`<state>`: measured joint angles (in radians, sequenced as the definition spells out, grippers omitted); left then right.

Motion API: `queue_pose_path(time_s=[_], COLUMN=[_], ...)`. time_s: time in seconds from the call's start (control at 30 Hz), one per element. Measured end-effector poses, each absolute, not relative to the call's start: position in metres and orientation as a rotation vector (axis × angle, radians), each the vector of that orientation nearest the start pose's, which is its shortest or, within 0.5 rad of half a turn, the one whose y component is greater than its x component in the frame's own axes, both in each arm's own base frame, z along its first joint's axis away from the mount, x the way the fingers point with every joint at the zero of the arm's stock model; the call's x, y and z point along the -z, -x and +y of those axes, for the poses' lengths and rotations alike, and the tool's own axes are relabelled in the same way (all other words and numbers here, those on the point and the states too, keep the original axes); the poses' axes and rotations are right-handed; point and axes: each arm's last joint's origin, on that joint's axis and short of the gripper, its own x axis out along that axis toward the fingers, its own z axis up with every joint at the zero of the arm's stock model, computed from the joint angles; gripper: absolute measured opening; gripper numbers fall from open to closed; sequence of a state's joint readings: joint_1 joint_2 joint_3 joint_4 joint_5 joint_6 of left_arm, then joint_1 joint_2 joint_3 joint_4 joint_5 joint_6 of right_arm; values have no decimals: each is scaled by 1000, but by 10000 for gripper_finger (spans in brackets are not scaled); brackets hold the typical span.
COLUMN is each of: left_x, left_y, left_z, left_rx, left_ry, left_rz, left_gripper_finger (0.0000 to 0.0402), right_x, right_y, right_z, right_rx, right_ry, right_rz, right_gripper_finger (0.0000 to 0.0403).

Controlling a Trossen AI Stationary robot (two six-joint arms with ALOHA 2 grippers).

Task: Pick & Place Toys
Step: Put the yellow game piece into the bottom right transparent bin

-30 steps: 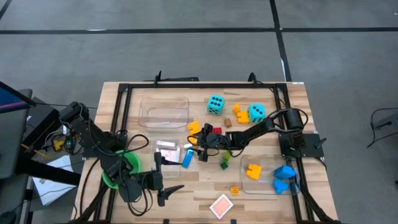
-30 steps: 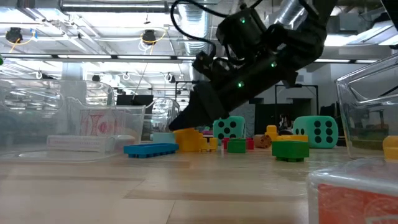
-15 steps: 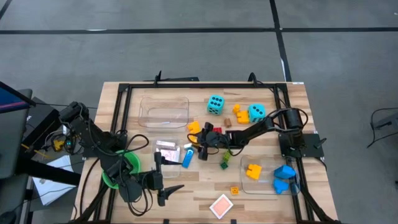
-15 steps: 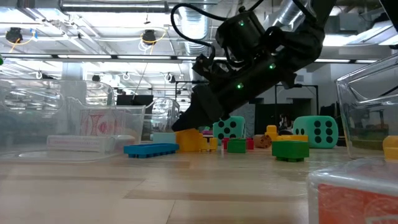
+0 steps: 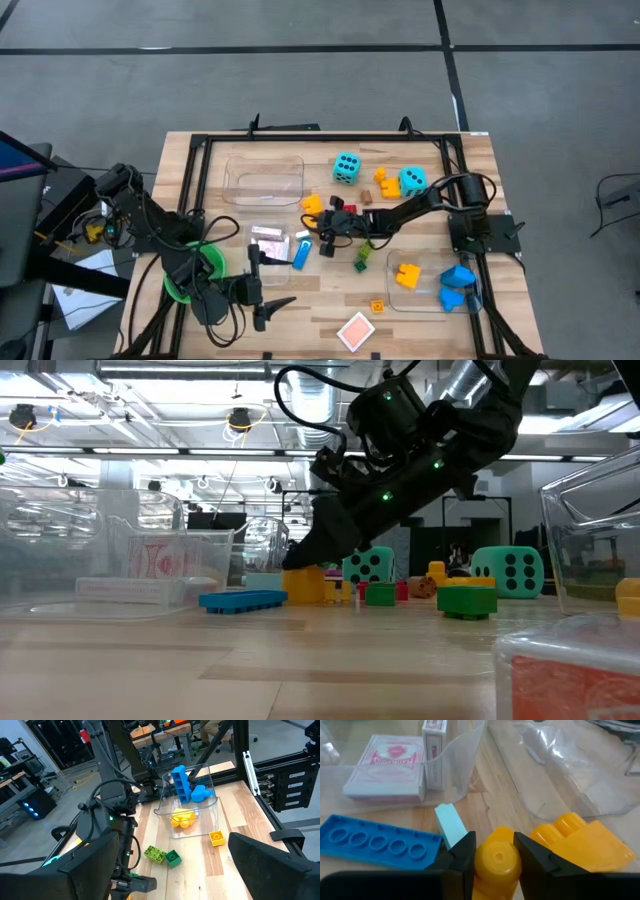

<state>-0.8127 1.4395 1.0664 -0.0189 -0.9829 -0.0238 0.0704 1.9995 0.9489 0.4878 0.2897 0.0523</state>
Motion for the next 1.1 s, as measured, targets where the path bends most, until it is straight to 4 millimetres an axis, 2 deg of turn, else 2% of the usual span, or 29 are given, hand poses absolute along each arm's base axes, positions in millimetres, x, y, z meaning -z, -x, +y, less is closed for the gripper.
queue_pose_path(time_s=[0.1, 0.23, 0.43, 0.8, 1.1], left_x=[-300, -300, -300, -300, -300], left_y=[-233, -233, -233, -235, -247], left_z=[-211, -211, -211, -208, -194], left_rx=[-171, -170, -170, -175, -222], left_ry=[-283, -285, -285, -334, -421], left_rz=[243, 244, 244, 250, 272], left_gripper_finger=[369, 369, 369, 369, 369], right_x=[-117, -138, -173, -227, -251], right_y=[-380, -373, -355, -297, -248], right_z=[18, 22, 39, 60, 93], right_rx=[237, 271, 316, 475, 535], right_ry=[59, 87, 142, 123, 65], right_rz=[573, 583, 530, 579, 544], right_gripper_finger=[102, 102, 102, 102, 102])
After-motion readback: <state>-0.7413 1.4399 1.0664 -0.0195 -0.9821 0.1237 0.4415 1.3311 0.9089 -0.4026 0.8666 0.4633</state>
